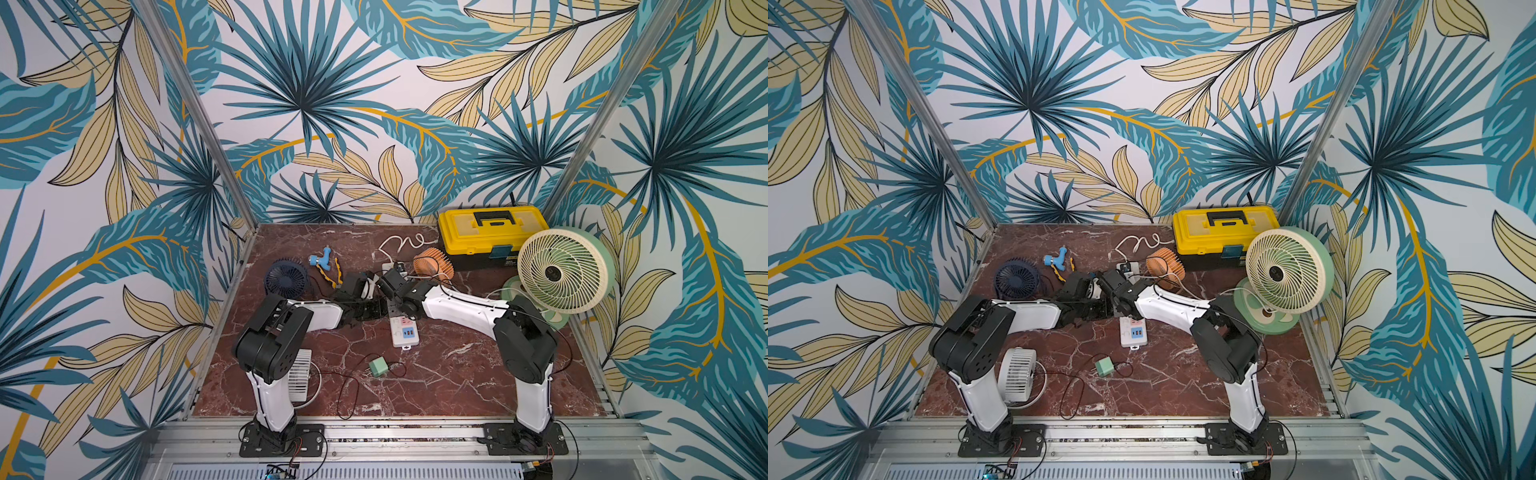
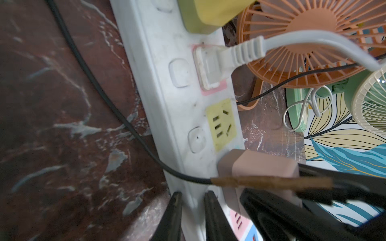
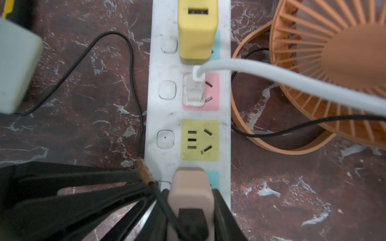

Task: Unplug the desk fan from the power strip
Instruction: Remove the plug from the socket.

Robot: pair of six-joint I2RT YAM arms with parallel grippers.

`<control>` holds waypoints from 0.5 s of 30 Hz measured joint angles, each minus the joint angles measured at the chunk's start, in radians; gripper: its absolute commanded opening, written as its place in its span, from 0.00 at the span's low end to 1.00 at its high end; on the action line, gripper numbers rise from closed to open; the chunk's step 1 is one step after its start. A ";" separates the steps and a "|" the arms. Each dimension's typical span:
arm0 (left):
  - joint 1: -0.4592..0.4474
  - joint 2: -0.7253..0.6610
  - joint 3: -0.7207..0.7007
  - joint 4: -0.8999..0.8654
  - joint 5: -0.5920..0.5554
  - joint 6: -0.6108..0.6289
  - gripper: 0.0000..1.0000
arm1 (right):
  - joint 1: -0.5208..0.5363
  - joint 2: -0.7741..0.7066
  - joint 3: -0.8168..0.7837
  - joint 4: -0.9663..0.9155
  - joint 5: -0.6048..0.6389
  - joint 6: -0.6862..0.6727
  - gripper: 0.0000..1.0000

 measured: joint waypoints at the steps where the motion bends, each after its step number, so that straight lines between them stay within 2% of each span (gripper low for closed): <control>1: 0.000 0.000 0.002 -0.003 0.000 0.002 0.23 | 0.005 0.004 0.005 -0.005 0.013 -0.004 0.13; 5: 0.000 0.001 0.009 -0.017 -0.003 0.011 0.23 | 0.001 -0.001 -0.009 0.008 0.008 -0.004 0.13; 11: 0.000 0.002 0.018 -0.035 -0.005 0.021 0.23 | -0.027 -0.042 -0.068 0.071 -0.063 0.024 0.12; 15: 0.000 0.002 0.019 -0.038 -0.003 0.023 0.23 | -0.018 -0.036 -0.048 0.044 -0.045 0.021 0.12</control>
